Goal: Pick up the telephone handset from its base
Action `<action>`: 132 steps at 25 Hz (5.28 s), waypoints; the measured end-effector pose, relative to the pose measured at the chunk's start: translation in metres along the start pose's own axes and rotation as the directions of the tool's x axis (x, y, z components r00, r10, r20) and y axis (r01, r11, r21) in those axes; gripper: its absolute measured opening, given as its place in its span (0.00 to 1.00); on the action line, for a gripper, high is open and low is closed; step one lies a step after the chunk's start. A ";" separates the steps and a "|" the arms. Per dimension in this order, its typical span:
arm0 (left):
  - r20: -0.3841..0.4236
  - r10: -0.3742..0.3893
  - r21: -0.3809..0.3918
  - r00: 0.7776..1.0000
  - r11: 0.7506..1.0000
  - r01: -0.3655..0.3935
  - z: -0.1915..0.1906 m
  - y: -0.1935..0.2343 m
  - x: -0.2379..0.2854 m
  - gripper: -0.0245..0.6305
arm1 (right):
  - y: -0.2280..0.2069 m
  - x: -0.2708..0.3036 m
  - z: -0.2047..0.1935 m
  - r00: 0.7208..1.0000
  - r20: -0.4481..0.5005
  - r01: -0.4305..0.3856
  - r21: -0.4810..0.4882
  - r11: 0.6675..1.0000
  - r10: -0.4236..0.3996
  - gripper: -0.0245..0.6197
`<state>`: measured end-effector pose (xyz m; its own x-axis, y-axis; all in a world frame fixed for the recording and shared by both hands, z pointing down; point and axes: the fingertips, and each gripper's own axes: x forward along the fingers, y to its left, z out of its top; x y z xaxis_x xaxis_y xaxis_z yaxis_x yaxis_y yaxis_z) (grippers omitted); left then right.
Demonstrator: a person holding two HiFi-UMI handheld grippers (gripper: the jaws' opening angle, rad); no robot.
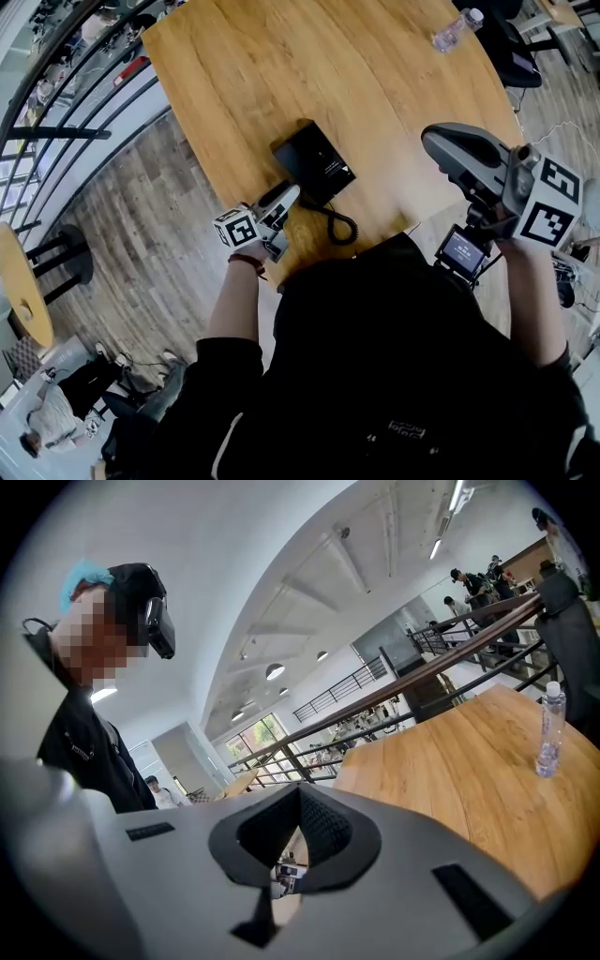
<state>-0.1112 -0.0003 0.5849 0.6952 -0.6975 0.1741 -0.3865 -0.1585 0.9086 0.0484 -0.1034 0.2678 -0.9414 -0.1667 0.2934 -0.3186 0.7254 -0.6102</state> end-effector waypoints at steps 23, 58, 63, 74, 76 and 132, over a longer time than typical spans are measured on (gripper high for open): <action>-0.035 -0.002 -0.084 0.999 0.996 -0.001 0.007 0.035 0.032 0.40 | -0.010 -0.023 0.000 0.996 0.046 0.073 0.044 0.996 -0.075 0.06; -0.077 0.061 -0.091 0.995 0.994 -0.068 0.008 0.031 0.044 0.30 | -0.015 -0.026 -0.007 0.995 0.061 0.068 0.080 0.994 -0.073 0.06; -0.044 0.095 -0.095 0.994 0.991 -0.099 0.008 0.033 0.041 0.30 | -0.015 -0.026 -0.007 0.996 0.066 0.059 0.074 0.996 -0.064 0.06; -0.030 0.199 -0.076 0.979 0.977 -0.201 0.008 0.038 0.033 0.30 | -0.008 -0.026 -0.007 0.998 0.070 0.005 0.059 0.998 -0.009 0.06; -0.036 0.234 -0.066 0.972 0.970 -0.236 0.009 0.040 0.031 0.30 | -0.008 -0.027 -0.006 0.997 0.074 -0.003 0.064 0.998 -0.002 0.06; 0.224 -0.073 0.106 0.972 0.993 0.050 0.059 -0.222 -0.052 0.16 | 0.058 0.014 0.008 0.943 -0.011 -0.332 -0.083 0.940 0.332 0.06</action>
<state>-0.0977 0.0299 0.3519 0.5681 -0.8228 0.0176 -0.4133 -0.2667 0.8707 0.0155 -0.0690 0.2301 -0.9924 0.0912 0.0822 0.0223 0.7924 -0.6095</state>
